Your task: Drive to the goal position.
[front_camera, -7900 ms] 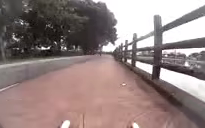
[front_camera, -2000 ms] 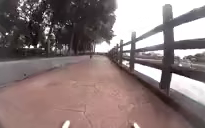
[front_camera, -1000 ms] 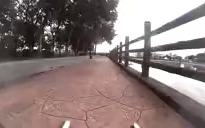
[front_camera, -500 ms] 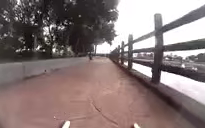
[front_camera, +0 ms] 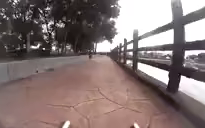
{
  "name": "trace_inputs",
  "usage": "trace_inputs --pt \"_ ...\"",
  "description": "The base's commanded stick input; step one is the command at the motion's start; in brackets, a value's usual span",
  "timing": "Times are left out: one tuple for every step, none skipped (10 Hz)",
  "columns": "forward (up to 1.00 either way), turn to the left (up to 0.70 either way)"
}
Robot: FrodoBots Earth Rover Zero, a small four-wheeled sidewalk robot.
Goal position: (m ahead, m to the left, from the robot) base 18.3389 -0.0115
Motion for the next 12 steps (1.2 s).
trace_inputs --pt "1.00 0.00" --pt "1.00 0.00" --pt "1.00 0.00" --pt "1.00 0.00" --pt "1.00 0.00" --pt "1.00 0.00" --pt "1.00 0.00" --pt "1.00 -0.09" --pt "1.00 -0.25" --pt "1.00 -0.32" --pt "1.00 -0.13" --pt "1.00 -0.01"
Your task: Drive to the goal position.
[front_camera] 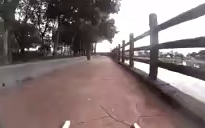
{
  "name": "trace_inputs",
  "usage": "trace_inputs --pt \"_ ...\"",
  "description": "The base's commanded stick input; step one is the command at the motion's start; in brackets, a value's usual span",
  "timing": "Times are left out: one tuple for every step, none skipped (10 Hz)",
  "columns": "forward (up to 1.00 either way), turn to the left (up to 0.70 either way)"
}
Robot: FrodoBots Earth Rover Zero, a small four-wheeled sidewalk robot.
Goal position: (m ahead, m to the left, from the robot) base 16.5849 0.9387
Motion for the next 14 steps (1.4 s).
trace_inputs --pt "1.00 0.00" --pt "1.00 0.00" --pt "1.00 0.00" --pt "1.00 0.00" --pt "1.00 0.00" --pt "1.00 0.00" --pt "1.00 0.00" --pt "1.00 0.00" --pt "1.00 0.00" --pt "1.00 0.00" --pt "1.00 0.00" --pt "1.00 0.00" --pt "1.00 0.00" --pt "1.00 0.00"
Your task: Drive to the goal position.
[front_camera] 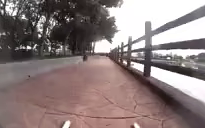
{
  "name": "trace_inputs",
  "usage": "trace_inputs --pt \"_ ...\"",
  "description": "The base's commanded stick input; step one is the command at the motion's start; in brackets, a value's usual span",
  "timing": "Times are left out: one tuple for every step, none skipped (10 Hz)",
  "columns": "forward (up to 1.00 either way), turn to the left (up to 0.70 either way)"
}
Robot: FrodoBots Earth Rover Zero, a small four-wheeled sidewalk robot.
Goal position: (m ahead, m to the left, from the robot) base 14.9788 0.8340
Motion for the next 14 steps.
trace_inputs --pt "1.00 0.00" --pt "1.00 0.00" --pt "1.00 0.00" --pt "1.00 0.00" --pt "1.00 0.00" --pt "1.00 0.00" --pt "1.00 -0.07" --pt "1.00 -0.18" --pt "1.00 -0.36" --pt "1.00 -0.26" --pt "1.00 -0.10" --pt "1.00 0.00" --pt "1.00 0.00" --pt "1.00 0.00"
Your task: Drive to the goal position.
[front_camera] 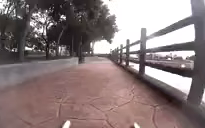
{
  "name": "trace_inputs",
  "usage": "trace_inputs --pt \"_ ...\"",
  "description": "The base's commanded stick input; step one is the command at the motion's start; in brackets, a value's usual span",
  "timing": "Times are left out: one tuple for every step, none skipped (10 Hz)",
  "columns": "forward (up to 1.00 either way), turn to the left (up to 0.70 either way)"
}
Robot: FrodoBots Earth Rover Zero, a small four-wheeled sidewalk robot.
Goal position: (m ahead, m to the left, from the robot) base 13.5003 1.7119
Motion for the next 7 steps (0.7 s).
trace_inputs --pt "1.00 0.00" --pt "1.00 0.00" --pt "1.00 0.00" --pt "1.00 0.00" --pt "1.00 0.00" --pt "1.00 0.00" --pt "1.00 0.00"
